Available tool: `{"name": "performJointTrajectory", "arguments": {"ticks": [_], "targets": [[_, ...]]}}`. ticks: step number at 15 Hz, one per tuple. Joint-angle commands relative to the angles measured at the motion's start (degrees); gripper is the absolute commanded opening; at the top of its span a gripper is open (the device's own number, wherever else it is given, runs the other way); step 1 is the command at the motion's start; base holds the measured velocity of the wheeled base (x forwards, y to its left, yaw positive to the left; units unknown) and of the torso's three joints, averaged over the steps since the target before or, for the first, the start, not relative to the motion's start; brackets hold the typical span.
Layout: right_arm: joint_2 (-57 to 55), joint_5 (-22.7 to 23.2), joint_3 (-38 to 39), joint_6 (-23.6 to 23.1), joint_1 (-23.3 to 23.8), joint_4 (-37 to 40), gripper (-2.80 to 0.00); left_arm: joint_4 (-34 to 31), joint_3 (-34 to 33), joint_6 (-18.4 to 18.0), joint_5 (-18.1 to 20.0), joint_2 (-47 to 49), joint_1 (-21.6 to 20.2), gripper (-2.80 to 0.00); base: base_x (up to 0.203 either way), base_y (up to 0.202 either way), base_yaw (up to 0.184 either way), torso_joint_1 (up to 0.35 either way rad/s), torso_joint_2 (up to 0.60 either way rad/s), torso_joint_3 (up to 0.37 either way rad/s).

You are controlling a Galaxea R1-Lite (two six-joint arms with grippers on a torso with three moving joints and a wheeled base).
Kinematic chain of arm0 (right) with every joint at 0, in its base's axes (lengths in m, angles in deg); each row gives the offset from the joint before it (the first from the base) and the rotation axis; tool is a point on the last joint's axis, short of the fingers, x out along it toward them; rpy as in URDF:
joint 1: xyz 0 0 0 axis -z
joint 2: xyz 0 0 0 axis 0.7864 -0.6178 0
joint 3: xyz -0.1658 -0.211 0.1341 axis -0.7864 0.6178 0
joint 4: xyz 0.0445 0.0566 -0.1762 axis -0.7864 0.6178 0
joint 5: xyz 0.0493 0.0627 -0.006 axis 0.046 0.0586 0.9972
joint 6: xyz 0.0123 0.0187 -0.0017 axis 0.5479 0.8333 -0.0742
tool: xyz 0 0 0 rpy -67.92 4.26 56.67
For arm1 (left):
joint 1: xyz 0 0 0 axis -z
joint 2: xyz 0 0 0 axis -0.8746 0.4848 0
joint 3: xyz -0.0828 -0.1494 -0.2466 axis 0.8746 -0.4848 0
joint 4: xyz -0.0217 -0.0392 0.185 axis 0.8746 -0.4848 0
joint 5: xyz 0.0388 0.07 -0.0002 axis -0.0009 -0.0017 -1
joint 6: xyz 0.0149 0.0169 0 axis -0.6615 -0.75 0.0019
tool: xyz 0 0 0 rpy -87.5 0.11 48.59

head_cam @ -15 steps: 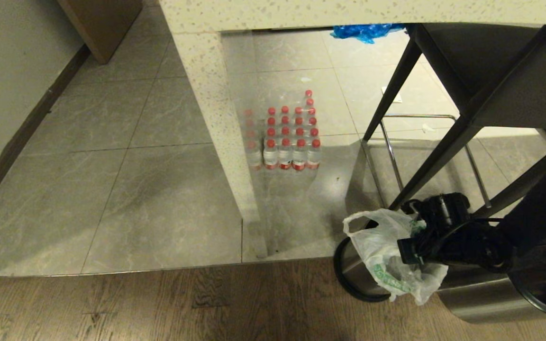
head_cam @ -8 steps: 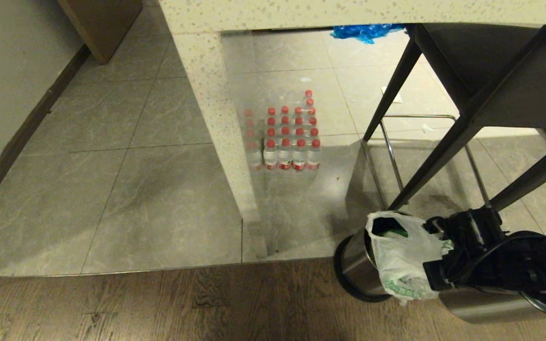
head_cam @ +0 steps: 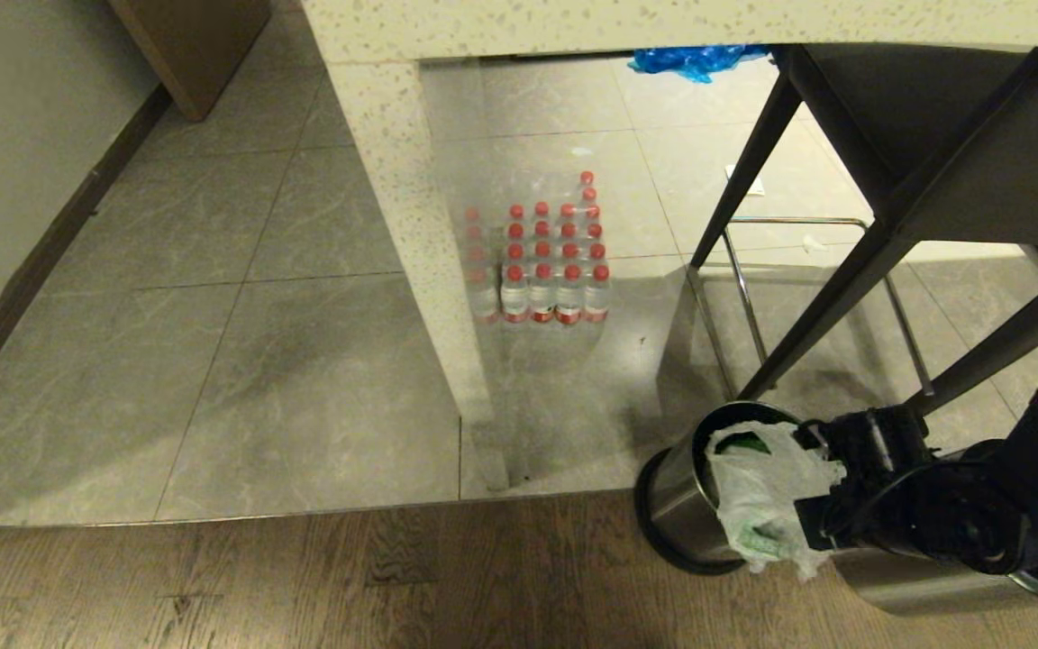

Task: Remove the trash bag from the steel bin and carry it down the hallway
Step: Pick up the trash bag

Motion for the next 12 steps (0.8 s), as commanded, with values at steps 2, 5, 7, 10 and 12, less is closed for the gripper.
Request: {"name": "performJointTrajectory", "arguments": {"ticks": [2,5,7,10,12], "targets": [[-0.3,-0.1,-1.6,-0.3,0.0,-0.3,-2.8,0.0,-0.1,0.0,0.0,0.1,0.0,-2.8,0.0,0.0,0.0,0.0,0.0,0.0],[0.3,-0.3,-1.3,-1.8,0.1,-0.3,0.0,0.0,0.0,0.0,0.0,0.0,0.0,-2.8,0.0,0.0,0.0,0.0,0.0,0.0],[1.0,-0.2,-2.0,-1.9,0.0,-0.7,0.0,0.0,-0.1,0.0,0.0,0.1,0.0,-2.8,0.0,0.0,0.0,0.0,0.0,0.0],[4.3,0.1,-2.3,-1.7,0.0,0.2,0.0,0.0,0.0,0.0,0.0,0.0,0.0,-2.8,0.0,0.0,0.0,0.0,0.0,0.0],[7.4,1.0,-2.3,-1.3,0.0,2.7,0.0,0.0,-0.1,0.0,0.0,0.0,0.0,-2.8,0.0,0.0,0.0,0.0,0.0,0.0]]}}
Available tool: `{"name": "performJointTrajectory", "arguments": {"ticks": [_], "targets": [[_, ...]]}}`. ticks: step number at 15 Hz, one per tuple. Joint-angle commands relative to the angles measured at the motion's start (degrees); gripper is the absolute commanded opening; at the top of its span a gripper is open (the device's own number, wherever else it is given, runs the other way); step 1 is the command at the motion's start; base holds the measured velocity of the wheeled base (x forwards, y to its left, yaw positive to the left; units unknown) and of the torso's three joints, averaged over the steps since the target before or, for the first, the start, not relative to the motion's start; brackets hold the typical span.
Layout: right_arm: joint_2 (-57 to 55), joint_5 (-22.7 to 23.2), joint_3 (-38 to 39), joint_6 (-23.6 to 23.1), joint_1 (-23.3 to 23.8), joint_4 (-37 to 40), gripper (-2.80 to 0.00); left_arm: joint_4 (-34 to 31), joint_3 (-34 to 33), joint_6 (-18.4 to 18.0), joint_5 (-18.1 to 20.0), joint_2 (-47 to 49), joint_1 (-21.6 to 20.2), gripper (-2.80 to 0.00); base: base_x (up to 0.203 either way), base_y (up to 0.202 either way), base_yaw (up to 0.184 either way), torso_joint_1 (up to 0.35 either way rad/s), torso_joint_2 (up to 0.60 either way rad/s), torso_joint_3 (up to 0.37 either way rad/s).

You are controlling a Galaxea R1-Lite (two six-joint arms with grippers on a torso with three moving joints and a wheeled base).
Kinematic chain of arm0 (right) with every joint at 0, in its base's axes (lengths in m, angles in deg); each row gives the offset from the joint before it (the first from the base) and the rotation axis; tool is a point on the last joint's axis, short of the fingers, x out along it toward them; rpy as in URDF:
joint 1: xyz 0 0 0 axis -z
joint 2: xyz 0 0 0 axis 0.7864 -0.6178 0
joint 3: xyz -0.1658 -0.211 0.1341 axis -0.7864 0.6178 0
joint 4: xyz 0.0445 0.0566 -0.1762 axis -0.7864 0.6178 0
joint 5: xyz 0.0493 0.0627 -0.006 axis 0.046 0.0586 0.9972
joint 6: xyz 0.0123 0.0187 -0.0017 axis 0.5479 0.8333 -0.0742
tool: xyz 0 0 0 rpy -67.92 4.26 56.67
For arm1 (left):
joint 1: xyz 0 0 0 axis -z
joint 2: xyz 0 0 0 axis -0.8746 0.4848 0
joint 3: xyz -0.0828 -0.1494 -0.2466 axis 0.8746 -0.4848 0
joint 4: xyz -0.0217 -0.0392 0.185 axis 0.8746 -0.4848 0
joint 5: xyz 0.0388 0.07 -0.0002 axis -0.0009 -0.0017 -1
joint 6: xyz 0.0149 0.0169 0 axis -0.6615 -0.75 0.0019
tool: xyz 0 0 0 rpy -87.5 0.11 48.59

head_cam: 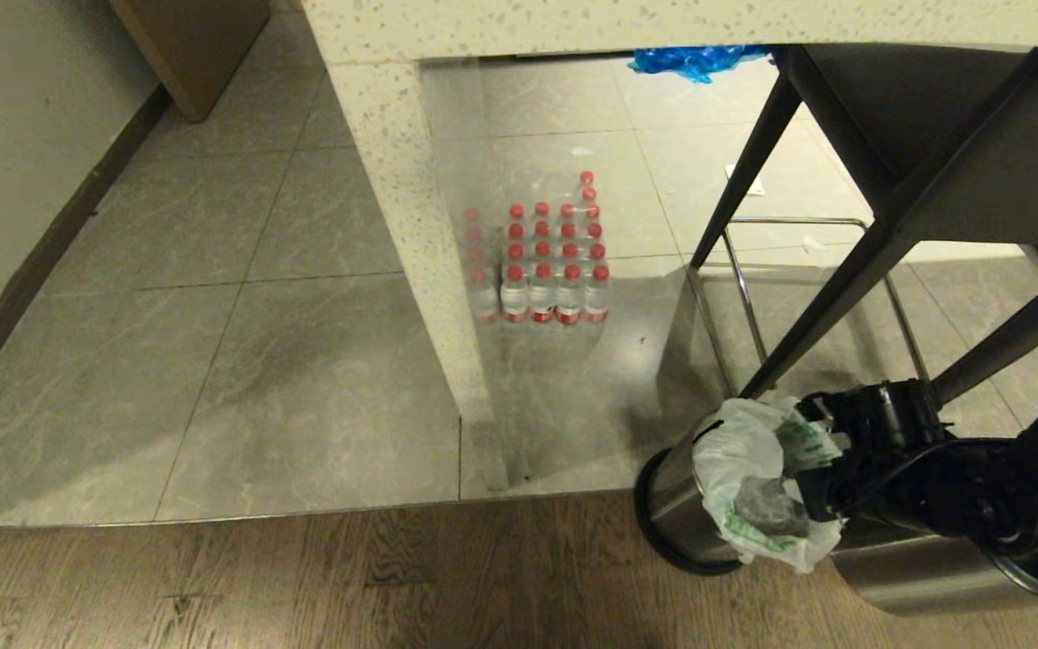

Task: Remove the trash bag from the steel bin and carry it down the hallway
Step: Pick up the trash bag

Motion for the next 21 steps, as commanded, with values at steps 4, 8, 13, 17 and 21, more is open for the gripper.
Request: {"name": "performJointTrajectory", "arguments": {"ticks": [4,8,13,17,21], "targets": [[5.2,2.5,-3.3,6.6,-0.4,7.1,0.0,0.0,-0.1,0.0,0.0,0.1,0.0,-2.8,0.0,0.0,0.0,0.0,0.0,0.0],[4.2,7.7,-12.2,18.1,-3.4,16.8,0.0,0.0,-0.1,0.0,0.0,0.1,0.0,-2.8,0.0,0.0,0.0,0.0,0.0,0.0],[-2.0,7.8,-16.1,20.3,-5.9,17.8,0.0,0.0,-0.1,0.0,0.0,0.0,0.0,-2.8,0.0,0.0,0.0,0.0,0.0,0.0],[-5.1,7.6,-18.0,20.1,-5.8,14.5,0.0,0.0,-0.1,0.0,0.0,0.1,0.0,-2.8,0.0,0.0,0.0,0.0,0.0,0.0],[-8.6,7.5,-19.1,20.3,-5.8,13.8,0.0,0.0,-0.1,0.0,0.0,0.1,0.0,-2.8,0.0,0.0,0.0,0.0,0.0,0.0]]}}
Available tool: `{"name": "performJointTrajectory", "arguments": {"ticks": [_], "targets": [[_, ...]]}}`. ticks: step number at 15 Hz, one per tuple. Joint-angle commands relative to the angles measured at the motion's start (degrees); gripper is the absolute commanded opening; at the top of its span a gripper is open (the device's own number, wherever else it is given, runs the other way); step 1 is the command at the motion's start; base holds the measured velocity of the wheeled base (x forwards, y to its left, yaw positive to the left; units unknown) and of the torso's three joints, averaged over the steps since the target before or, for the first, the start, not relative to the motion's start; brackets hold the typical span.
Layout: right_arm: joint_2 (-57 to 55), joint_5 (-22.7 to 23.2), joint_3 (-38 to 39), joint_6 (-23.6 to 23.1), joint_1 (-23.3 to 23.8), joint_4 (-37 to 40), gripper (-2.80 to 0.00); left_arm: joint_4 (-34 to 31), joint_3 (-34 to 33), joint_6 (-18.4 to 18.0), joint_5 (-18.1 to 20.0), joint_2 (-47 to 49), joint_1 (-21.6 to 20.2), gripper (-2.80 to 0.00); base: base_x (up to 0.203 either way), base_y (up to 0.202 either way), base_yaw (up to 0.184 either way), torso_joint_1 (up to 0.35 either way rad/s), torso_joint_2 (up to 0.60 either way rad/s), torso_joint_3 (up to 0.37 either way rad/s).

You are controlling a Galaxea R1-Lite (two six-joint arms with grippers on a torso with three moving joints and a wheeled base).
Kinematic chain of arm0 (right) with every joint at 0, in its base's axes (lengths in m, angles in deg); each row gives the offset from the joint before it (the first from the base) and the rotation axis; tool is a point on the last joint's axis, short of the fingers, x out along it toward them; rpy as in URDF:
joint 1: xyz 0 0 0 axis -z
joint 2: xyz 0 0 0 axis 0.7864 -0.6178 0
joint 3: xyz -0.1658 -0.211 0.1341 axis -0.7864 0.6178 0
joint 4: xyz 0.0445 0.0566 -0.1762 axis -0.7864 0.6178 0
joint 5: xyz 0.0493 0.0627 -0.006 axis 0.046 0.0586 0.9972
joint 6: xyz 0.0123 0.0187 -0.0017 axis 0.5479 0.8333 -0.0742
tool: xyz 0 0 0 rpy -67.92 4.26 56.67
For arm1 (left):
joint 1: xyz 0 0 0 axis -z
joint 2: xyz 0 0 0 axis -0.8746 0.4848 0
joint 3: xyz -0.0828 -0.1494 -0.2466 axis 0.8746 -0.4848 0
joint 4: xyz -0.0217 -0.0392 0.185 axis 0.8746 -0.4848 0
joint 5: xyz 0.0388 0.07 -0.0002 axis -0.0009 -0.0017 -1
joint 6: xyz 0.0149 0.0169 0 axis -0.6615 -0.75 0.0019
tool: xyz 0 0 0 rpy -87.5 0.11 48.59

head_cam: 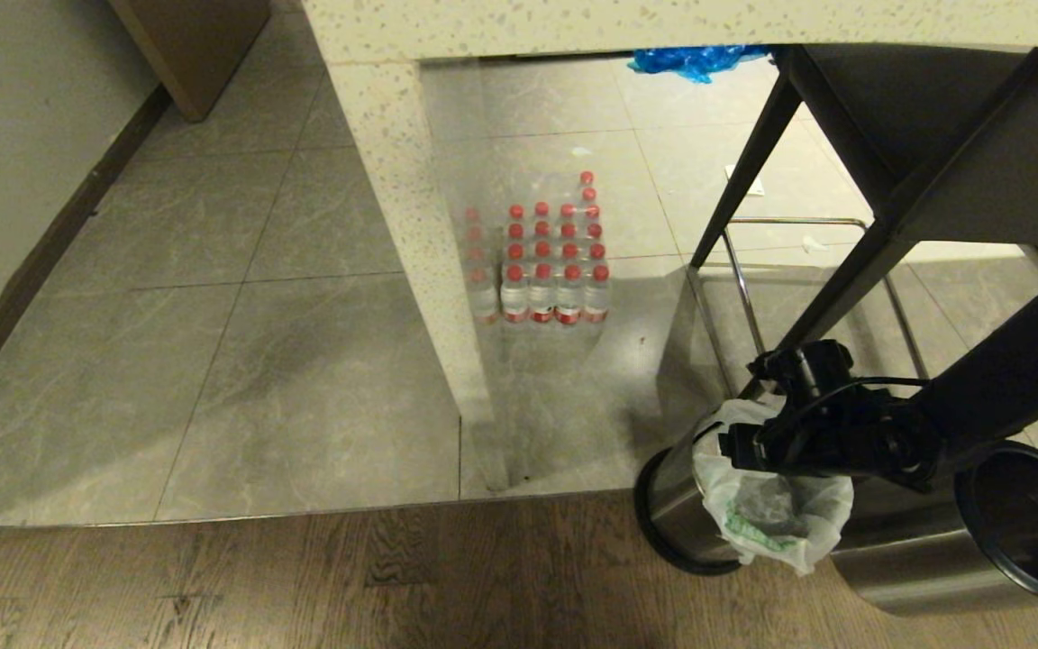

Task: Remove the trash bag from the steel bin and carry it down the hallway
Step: Pick up the trash bag

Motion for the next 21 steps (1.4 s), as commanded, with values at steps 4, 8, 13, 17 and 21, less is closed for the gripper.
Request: {"name": "performJointTrajectory", "arguments": {"ticks": [4,8,13,17,21], "targets": [[-5.1,-1.2,-3.5,0.0,0.1,-1.2,0.0,0.0,-0.1,0.0,0.0,0.1,0.0,-2.8,0.0,0.0,0.0,0.0,0.0,0.0],[-6.9,-1.2,-3.8,-0.2,0.3,-3.4,0.0,0.0,-0.1,0.0,0.0,0.0,0.0,-2.8,0.0,0.0,0.0,0.0,0.0,0.0],[-9.9,-4.3,-5.6,-0.4,0.7,-3.8,0.0,0.0,-0.1,0.0,0.0,0.0,0.0,-2.8,0.0,0.0,0.0,0.0,0.0,0.0],[-8.8,-5.0,-4.9,-5.5,1.4,-4.1,0.0,0.0,-0.1,0.0,0.0,0.0,0.0,-2.8,0.0,0.0,0.0,0.0,0.0,0.0],[-9.2,-5.3,-4.5,-8.3,1.9,-3.8,0.0,0.0,-0.1,0.0,0.0,0.1,0.0,-2.8,0.0,0.0,0.0,0.0,0.0,0.0]]}}
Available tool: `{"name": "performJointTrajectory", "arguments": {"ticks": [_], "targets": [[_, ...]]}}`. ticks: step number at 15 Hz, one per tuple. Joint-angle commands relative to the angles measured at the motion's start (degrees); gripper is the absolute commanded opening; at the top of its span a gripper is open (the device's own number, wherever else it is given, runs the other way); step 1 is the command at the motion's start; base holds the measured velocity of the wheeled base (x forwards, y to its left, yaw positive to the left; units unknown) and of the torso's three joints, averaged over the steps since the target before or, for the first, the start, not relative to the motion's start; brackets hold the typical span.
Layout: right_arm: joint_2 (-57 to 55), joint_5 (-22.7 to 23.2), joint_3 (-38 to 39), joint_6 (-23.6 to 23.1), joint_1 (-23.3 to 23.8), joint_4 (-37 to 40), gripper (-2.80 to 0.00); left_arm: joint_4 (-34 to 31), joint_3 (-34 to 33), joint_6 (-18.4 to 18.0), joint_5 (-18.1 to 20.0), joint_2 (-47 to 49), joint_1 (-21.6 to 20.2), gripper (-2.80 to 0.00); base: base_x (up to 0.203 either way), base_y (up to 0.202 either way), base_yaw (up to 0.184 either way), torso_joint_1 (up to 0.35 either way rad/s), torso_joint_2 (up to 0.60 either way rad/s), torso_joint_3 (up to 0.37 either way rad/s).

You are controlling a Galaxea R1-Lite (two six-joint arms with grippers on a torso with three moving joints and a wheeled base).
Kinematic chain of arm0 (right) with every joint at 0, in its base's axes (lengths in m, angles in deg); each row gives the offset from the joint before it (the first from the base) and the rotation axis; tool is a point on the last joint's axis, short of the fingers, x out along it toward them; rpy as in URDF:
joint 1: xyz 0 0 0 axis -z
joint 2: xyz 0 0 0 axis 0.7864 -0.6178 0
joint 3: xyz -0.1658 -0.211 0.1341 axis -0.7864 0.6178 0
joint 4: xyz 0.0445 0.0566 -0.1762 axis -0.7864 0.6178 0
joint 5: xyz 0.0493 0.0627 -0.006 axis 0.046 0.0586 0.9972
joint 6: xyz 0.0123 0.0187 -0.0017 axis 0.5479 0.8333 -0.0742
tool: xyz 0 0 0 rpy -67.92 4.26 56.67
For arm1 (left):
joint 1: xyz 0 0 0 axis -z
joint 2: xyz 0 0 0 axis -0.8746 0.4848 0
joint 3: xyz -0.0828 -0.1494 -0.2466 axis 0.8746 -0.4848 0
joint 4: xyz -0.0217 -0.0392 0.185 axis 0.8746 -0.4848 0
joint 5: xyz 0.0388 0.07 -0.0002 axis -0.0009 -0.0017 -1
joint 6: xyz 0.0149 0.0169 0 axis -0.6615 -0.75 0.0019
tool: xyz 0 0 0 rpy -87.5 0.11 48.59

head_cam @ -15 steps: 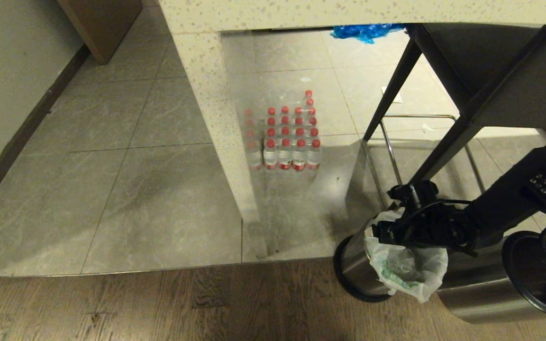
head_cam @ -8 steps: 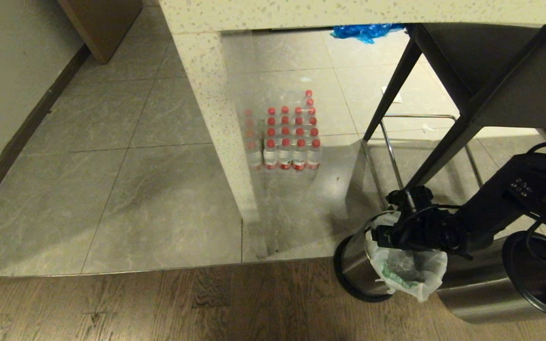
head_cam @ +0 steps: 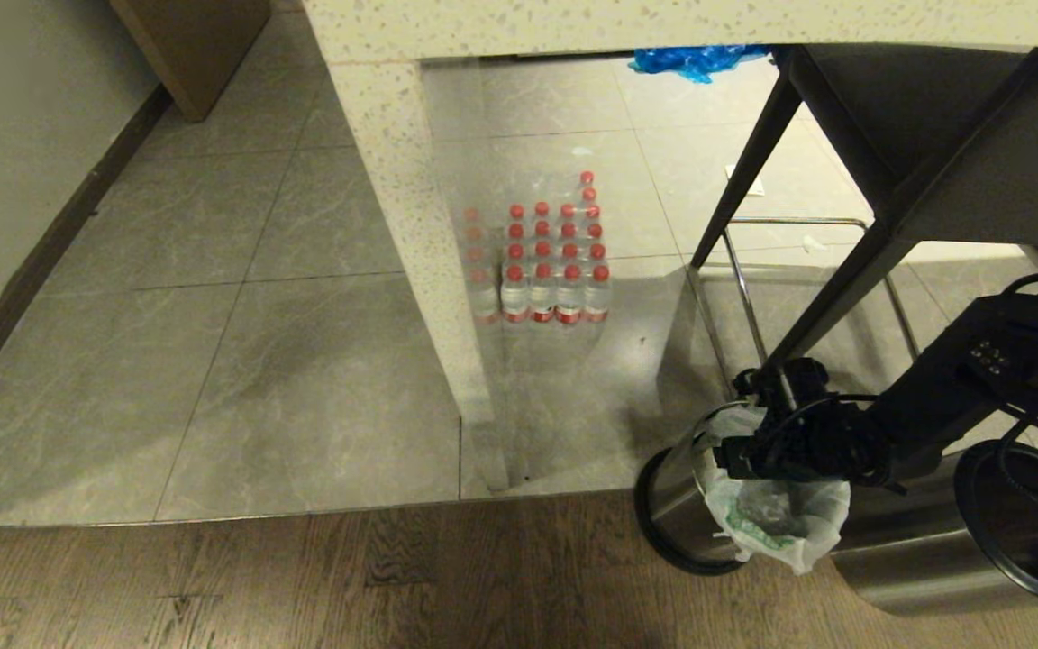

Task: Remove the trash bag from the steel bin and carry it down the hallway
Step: Pick up the trash bag

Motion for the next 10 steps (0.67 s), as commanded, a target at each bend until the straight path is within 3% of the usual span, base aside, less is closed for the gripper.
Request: {"name": "performJointTrajectory", "arguments": {"ticks": [1,6,7,8,10], "targets": [[-0.9,-0.1,-0.2,0.0,0.0,-0.4,0.0,0.0,-0.1,0.0,0.0,0.0,0.0,-2.8,0.0,0.0,0.0,0.0,0.0,0.0],[-3.5,0.2,-1.6,0.8,-0.1,-2.2,0.0,0.0,-0.1,0.0,0.0,0.1,0.0,-2.8,0.0,0.0,0.0,0.0,0.0,0.0],[-3.8,0.4,-1.6,0.8,0.0,-3.6,-1.3,0.0,-0.1,0.0,0.0,0.0,0.0,-2.8,0.0,0.0,0.0,0.0,0.0,0.0],[-4.0,0.5,-1.6,0.8,0.0,-4.4,-2.8,0.0,-0.1,0.0,0.0,0.0,0.0,-2.8,0.0,0.0,0.0,0.0,0.0,0.0],[-3.9,0.3,-1.6,0.3,-0.1,-4.6,-2.8,0.0,-0.1,0.0,0.0,0.0,0.0,-2.8,0.0,0.0,0.0,0.0,0.0,0.0]]}}
